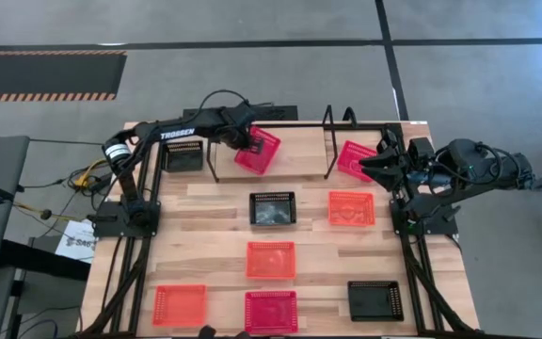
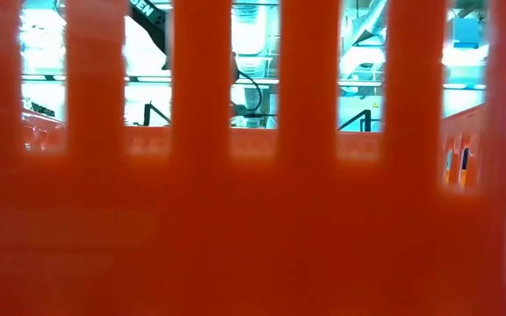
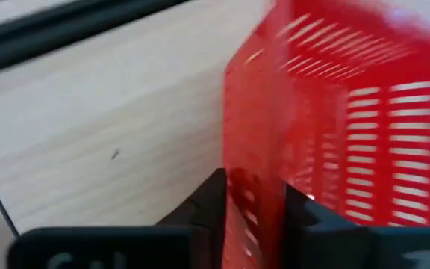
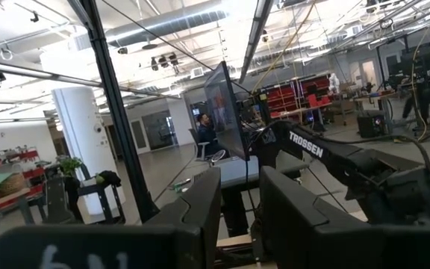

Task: Stack baskets on shelf by color
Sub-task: Put the middle red bin on the shelf

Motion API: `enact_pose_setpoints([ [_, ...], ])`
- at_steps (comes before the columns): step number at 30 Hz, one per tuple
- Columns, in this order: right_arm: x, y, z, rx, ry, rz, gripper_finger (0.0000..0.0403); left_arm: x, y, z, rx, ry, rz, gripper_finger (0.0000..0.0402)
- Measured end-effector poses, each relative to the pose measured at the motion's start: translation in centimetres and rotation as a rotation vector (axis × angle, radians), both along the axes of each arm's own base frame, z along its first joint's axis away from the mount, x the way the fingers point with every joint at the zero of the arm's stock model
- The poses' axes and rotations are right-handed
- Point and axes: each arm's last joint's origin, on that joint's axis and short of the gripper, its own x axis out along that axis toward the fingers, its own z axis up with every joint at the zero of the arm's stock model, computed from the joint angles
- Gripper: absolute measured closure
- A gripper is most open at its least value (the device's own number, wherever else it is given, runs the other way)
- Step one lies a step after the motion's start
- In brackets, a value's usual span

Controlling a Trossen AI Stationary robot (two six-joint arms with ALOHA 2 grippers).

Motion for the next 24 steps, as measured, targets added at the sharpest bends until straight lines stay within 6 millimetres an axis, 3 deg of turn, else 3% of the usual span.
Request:
enact_pose_setpoints([
  [7,0.0,0.0,0.0,-0.003,0.0,0.011,0.0286,0.3,0.2,1.6,0.024,0.005,-0.046,0.0264],
  [13,0.0,0.1,-0.1,-0.017,0.013,0.018,0.0287,0.6,0.4,3.6,0.032,-0.016,-0.057,0.0248],
  [19,0.2,0.0,-0.6,-0.042,0.067,-0.021,0.033,0.9,0.5,7.9,0.066,-0.051,-0.129,0.029],
  [22,0.2,-0.1,-0.8,-0.038,0.086,-0.06,0.0382,1.0,0.2,10.7,0.108,-0.064,-0.183,0.0332],
  [24,0.5,-0.2,-1.0,-0.031,0.106,-0.098,0.0393,1.1,-0.5,12.7,0.138,-0.073,-0.229,0.0368],
])
